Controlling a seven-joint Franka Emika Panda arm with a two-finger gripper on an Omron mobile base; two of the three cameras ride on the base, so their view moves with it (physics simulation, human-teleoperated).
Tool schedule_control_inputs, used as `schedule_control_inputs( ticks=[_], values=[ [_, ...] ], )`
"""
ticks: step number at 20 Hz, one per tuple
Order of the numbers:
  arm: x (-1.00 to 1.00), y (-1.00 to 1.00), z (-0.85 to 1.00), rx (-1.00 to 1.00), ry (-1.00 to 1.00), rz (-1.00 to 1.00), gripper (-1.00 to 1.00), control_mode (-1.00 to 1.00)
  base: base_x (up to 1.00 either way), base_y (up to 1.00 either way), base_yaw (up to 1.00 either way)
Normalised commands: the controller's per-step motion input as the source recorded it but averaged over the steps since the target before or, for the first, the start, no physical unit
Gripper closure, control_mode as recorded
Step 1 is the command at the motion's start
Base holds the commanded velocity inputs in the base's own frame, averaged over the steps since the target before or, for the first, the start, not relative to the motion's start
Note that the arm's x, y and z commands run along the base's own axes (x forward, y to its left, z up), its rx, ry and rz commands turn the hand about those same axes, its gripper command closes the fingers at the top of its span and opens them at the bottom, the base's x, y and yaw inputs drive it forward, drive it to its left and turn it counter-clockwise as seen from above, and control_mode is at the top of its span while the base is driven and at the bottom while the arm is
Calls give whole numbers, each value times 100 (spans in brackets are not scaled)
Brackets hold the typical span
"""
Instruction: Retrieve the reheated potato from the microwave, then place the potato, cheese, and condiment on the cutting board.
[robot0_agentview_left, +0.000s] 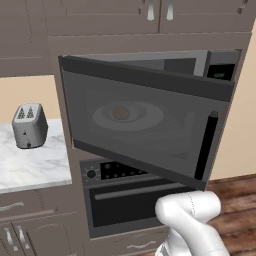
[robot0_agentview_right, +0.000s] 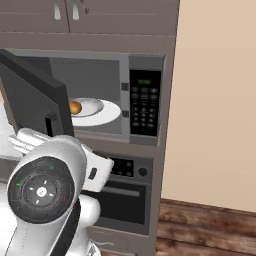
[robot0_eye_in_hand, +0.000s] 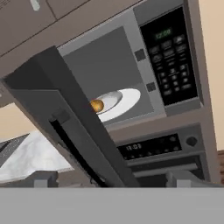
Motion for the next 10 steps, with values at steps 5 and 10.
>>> schedule_control_inputs(
  ticks=[5, 10],
  values=[
    [51, -27, -22, 39, 0, 5, -100, -100, 0, 0, 0],
    [76, -5, -15, 37, 1, 5, -100, -100, 0, 0, 0]
  ],
)
